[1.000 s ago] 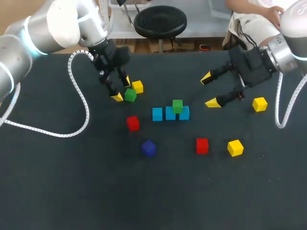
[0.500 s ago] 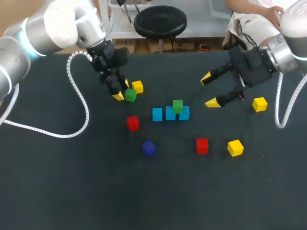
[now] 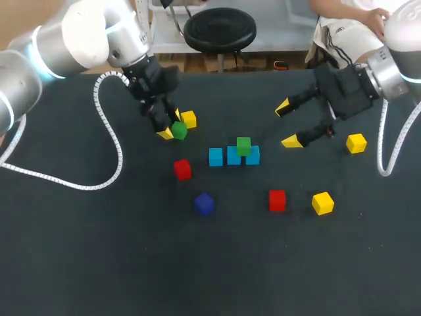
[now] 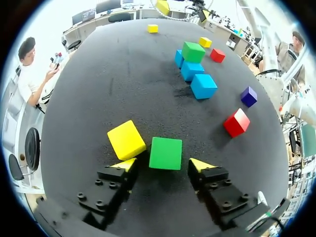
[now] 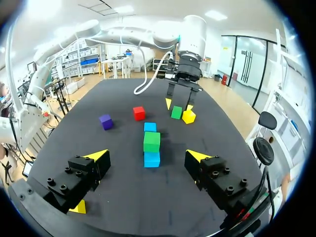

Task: Place the blue cubes, place green cubes on the blue cubes, place the yellow cubes on the green cubes, then place the red cubes on the yellow cubes, and place purple cube on the red cubes.

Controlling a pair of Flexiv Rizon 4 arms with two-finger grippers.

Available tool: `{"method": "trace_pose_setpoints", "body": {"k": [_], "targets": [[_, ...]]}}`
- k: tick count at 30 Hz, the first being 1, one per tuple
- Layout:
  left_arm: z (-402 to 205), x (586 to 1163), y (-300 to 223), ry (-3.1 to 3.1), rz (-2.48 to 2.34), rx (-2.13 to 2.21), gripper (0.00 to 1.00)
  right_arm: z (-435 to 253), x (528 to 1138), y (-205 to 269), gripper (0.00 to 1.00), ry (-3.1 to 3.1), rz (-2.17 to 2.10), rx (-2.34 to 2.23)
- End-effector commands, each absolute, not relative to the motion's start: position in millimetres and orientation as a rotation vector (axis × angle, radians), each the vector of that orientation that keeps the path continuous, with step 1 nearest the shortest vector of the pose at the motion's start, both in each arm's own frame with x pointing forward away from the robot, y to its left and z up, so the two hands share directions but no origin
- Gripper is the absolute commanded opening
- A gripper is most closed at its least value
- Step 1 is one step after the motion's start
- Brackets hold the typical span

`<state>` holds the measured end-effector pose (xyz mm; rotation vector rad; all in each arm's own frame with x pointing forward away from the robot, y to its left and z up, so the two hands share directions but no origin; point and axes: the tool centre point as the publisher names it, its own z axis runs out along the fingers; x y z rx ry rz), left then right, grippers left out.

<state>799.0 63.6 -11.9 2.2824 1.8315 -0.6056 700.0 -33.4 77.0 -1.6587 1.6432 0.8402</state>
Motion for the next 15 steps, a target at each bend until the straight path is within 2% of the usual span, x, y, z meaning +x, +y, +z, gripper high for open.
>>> {"method": "trace_pose_setpoints", "body": {"k": [1, 4, 6, 8, 9, 10, 12, 15], "targets": [[-12, 791, 63, 1.829, -0.588, 2.27, 0.47, 77, 699, -33, 1.0, 1.643, 0.838, -1.657], [-15, 788, 62, 1.824, -0.595, 2.268, 0.46, 77, 699, -33, 1.0, 1.643, 0.838, -1.657], [-17, 786, 61, 1.824, -0.601, 2.267, 0.36, 77, 699, -33, 1.0, 1.643, 0.838, -1.657], [-18, 785, 61, 1.826, -0.609, 2.258, 0.33, 77, 699, -33, 1.0, 1.643, 0.838, -1.657], [-18, 783, 61, 1.824, -0.608, 2.25, 0.26, 77, 699, -33, 1.0, 1.643, 0.838, -1.657], [-18, 782, 61, 1.824, -0.607, 2.245, 0.14, 77, 699, -33, 1.0, 1.643, 0.838, -1.657], [-16, 778, 60, 1.833, -0.603, 2.221, 0.0, 77, 699, -33, 1.0, 1.643, 0.838, -1.657], [-12, 770, 61, 1.847, -0.585, 2.181, 0.0, 77, 699, -33, 1.0, 1.643, 0.838, -1.657]]}}
